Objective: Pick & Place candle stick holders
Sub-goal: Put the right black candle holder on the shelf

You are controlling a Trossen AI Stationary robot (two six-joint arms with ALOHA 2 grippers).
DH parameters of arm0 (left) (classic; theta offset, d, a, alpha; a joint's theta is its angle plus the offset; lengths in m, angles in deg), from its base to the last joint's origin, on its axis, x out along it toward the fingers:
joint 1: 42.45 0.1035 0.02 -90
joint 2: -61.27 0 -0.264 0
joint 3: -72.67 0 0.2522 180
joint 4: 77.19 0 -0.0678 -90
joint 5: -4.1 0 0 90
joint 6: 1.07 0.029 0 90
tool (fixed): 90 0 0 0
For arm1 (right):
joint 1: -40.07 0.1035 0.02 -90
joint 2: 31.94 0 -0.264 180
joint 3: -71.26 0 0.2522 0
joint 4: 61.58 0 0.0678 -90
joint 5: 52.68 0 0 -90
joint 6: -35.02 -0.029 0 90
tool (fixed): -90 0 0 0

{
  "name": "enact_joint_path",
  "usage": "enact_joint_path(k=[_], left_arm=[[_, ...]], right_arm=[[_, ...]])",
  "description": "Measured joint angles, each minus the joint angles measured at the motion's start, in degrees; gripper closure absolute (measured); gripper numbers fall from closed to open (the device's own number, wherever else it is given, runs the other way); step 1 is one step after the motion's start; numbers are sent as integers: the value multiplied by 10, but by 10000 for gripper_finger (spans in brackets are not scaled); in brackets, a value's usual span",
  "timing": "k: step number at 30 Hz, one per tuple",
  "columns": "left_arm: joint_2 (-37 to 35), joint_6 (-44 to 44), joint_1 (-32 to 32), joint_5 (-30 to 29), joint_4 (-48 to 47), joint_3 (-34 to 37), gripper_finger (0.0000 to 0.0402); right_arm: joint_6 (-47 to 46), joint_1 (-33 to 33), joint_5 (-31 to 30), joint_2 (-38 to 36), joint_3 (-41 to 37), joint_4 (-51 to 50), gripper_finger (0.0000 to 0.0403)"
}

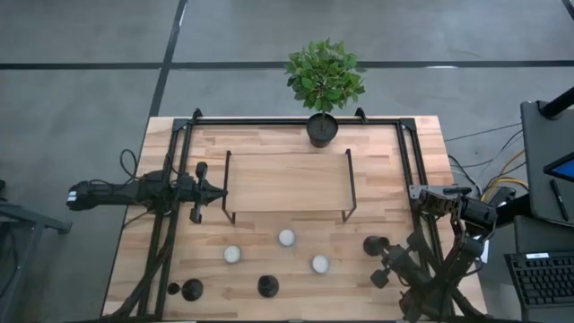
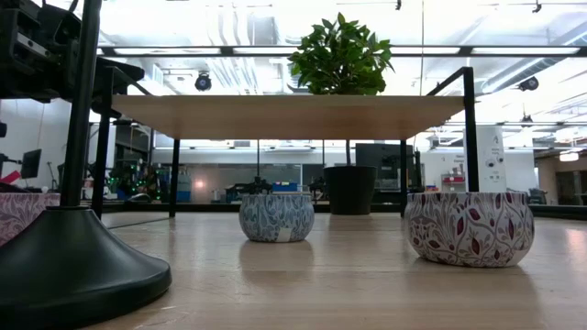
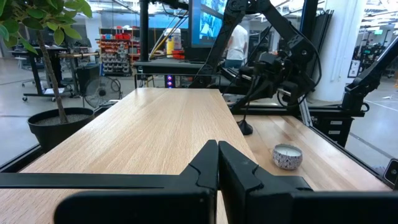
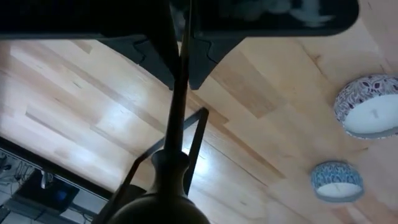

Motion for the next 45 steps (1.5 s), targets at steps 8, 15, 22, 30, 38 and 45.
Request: enact_joint_path(k=[8,15,22,30,38,45], left_arm=[[0,0,0,0,0,0,392],[0,0,0,0,0,0,392],[0,0,0,0,0,0,392],[0,0,0,0,0,0,392],[0,0,0,0,0,0,392],[0,0,0,0,0,0,392]], right_arm=[[24,-15,-75,-48,22,0,388],[182,-43,-150,-135,70,0,389],[392,-113,-181,-193,153,9,389],[517,-179,-237,-262,170,40,389],[724,-244,-224,-315,160,194,390],[1008,-330,-109,-335,155,425,390]])
